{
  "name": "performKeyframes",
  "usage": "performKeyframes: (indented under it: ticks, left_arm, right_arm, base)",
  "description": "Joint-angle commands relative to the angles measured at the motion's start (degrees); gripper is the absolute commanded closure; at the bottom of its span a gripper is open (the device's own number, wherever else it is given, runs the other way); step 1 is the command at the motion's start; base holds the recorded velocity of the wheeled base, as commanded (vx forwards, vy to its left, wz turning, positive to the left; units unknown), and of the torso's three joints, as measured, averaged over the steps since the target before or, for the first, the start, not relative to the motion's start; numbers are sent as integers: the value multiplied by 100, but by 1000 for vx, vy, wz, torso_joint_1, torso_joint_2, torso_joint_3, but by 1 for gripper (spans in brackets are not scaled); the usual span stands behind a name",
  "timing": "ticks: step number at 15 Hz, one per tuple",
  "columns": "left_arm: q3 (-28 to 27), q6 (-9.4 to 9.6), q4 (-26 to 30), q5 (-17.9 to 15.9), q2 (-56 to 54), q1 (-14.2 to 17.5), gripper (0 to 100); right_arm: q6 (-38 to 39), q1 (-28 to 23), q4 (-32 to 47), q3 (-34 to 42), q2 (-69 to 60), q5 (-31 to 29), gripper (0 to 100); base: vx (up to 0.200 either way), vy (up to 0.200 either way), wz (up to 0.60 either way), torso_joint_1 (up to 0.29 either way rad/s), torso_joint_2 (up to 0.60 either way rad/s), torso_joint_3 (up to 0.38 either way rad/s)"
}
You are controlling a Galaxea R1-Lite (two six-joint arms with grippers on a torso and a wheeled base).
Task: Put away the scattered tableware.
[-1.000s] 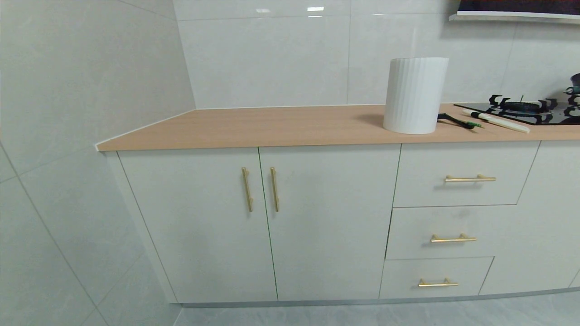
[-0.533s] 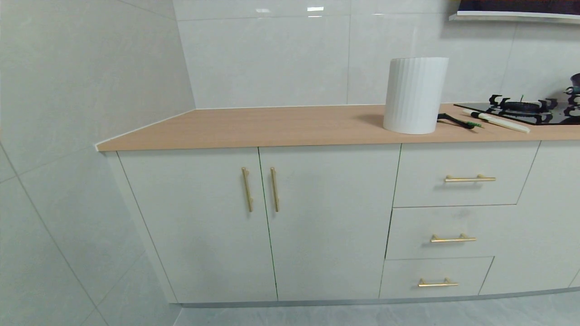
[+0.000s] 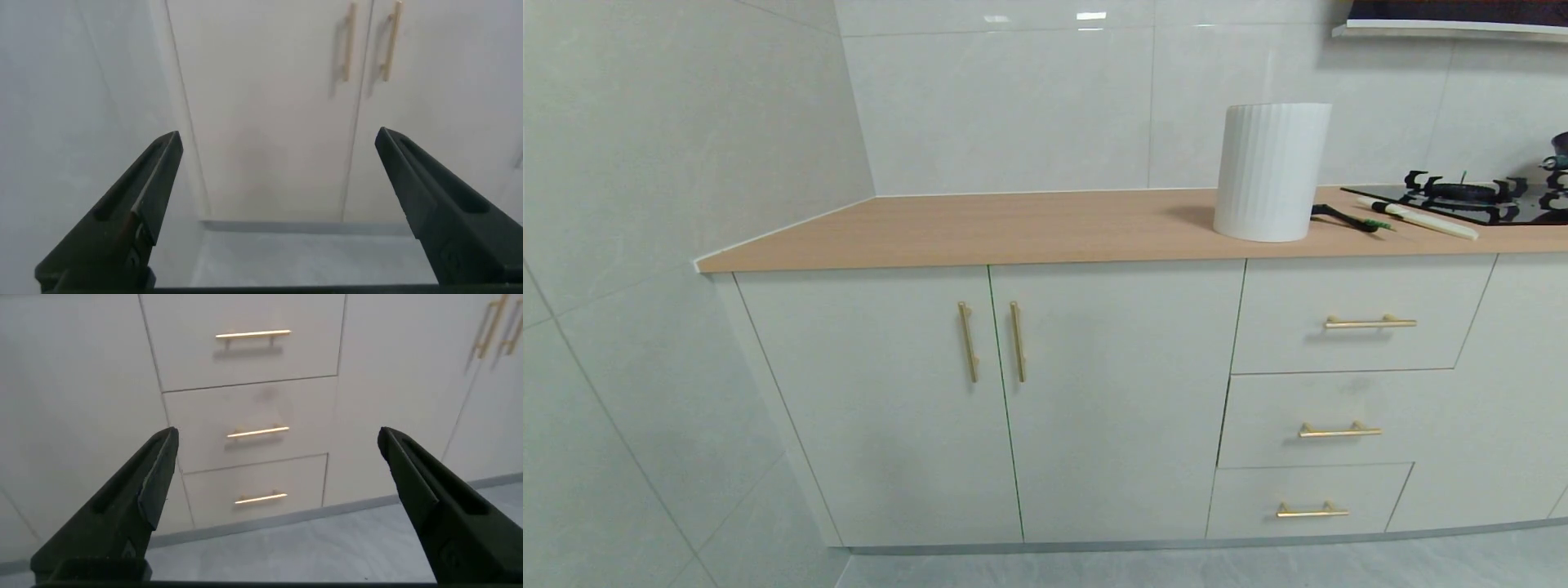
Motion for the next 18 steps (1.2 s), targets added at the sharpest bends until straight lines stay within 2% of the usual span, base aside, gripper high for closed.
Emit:
performKeyframes:
  ticks: [1, 2, 14, 18]
  left_arm:
    - [2, -62, 40, -47, 0, 2, 0]
    - [2, -36, 40, -55, 0, 2, 0]
    - [2, -115, 32, -55, 0, 2, 0]
    - [2, -115, 32, -55, 0, 2, 0]
  right_arm:
    - [76, 5, 161, 22, 27, 498, 0]
    - [119, 14, 345, 4, 36, 656, 0]
    - [76, 14, 284, 22, 19, 726, 0]
    - [84, 14, 275, 22, 19, 726, 0]
  base:
    - [0, 0, 0, 0, 0, 0]
    - [0, 0, 0, 0, 0, 0]
    - [0, 0, 0, 0, 0, 0]
    - [0, -200, 0, 6, 1, 1]
